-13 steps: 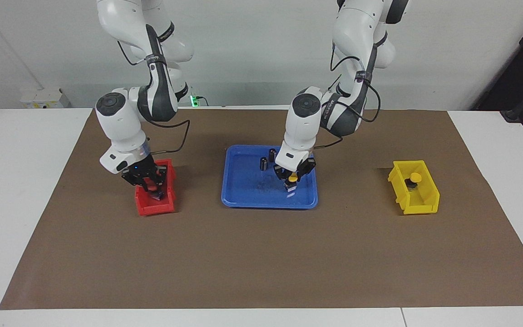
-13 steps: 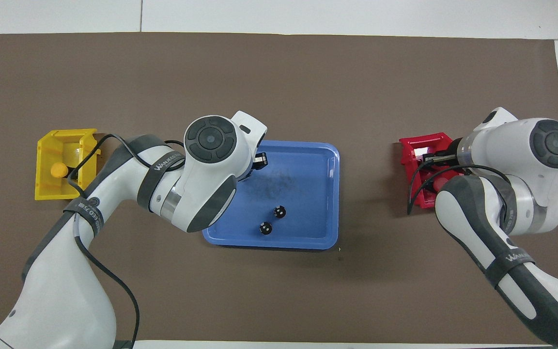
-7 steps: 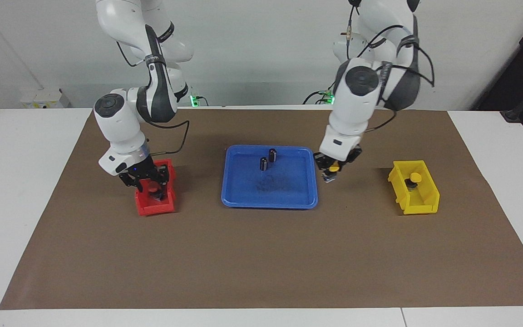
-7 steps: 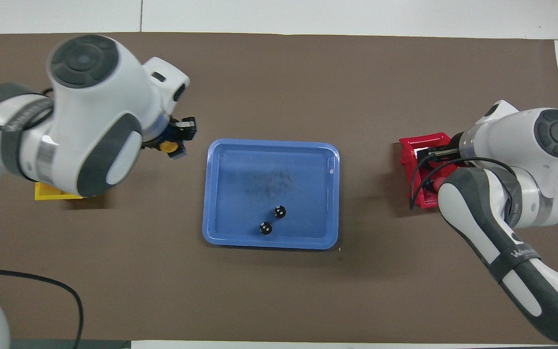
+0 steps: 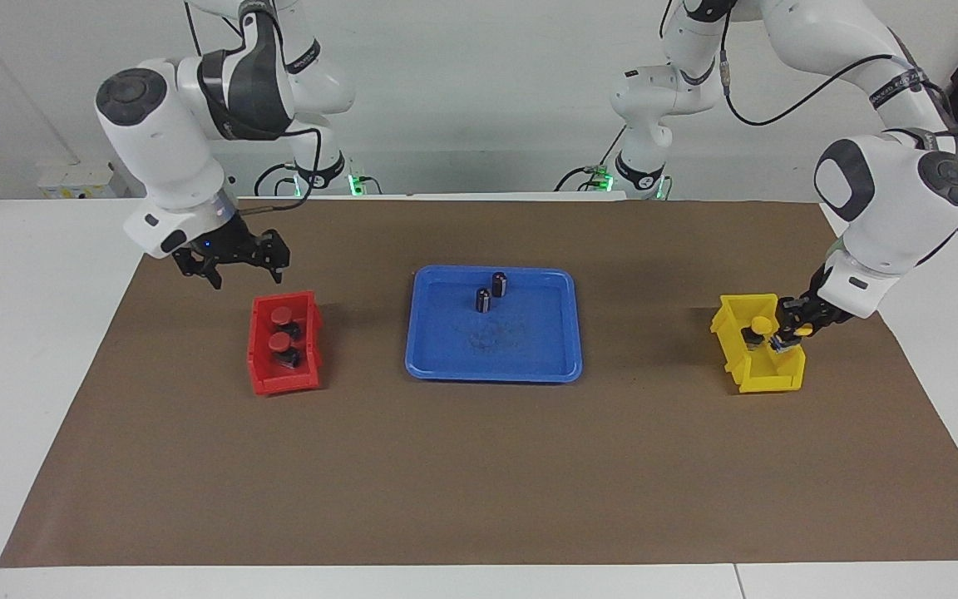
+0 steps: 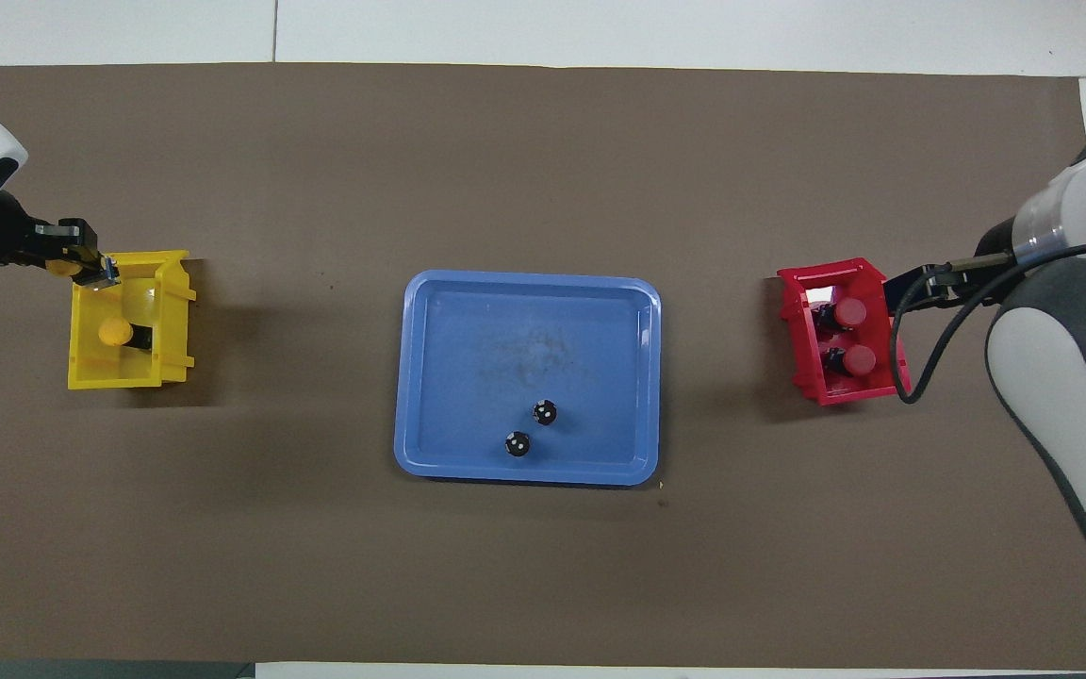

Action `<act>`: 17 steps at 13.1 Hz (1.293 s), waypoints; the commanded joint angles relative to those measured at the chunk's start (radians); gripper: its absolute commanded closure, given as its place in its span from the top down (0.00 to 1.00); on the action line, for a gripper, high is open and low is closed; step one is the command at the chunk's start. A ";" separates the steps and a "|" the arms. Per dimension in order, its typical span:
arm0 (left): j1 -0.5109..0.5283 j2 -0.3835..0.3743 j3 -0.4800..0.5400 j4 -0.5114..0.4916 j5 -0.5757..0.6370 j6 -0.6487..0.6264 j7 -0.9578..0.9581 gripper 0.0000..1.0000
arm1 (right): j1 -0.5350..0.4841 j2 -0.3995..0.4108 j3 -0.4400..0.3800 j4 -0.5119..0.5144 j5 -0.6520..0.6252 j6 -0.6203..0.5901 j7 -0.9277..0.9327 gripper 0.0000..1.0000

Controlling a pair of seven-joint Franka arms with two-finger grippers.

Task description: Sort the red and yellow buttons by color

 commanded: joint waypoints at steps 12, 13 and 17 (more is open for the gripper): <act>0.011 0.028 -0.016 -0.220 -0.004 0.305 0.051 0.22 | -0.094 0.017 0.000 0.202 0.003 -0.195 -0.022 0.99; 0.008 0.028 -0.016 -0.217 -0.004 0.298 0.046 0.44 | -0.096 0.017 0.000 0.202 0.003 -0.193 -0.023 0.99; 0.015 0.027 -0.016 -0.165 -0.004 0.224 0.048 0.54 | -0.096 0.015 0.000 0.199 0.003 -0.186 -0.022 0.99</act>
